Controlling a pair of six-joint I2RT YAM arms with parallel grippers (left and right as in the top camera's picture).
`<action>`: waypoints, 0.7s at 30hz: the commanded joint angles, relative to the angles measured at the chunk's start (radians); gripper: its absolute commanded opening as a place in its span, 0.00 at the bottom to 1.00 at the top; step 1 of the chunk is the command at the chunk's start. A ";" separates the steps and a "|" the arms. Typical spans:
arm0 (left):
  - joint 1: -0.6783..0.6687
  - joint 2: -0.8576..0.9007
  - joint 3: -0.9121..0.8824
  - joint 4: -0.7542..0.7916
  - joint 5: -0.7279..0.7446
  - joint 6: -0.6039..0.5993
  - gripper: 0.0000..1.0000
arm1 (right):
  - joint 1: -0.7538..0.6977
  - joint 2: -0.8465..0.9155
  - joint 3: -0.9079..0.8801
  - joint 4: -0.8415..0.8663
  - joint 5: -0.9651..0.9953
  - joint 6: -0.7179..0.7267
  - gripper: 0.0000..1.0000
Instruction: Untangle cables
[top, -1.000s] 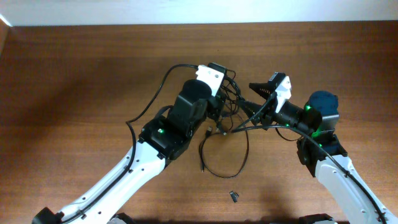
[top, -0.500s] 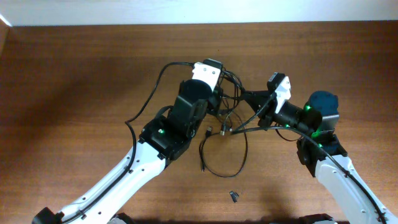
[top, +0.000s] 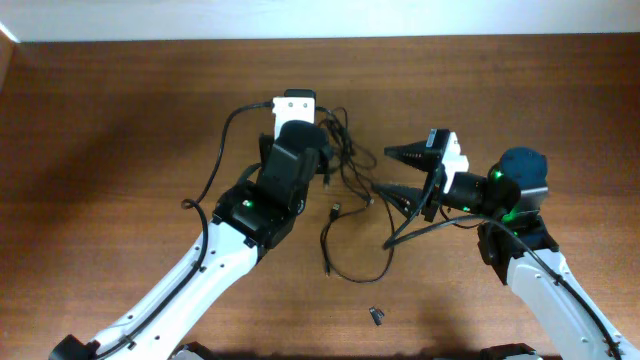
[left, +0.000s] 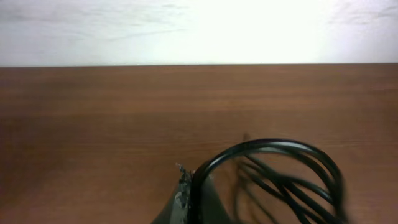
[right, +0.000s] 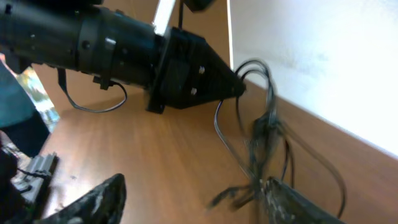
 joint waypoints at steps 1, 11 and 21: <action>0.006 0.002 0.008 0.047 0.158 -0.017 0.00 | 0.002 -0.013 0.002 -0.024 0.035 -0.001 0.83; -0.009 0.001 0.008 0.111 0.413 -0.017 0.00 | 0.003 -0.013 0.002 -0.161 0.370 -0.001 0.70; -0.061 0.002 0.008 0.116 0.418 -0.014 0.00 | 0.003 -0.013 0.002 -0.164 0.429 -0.002 0.04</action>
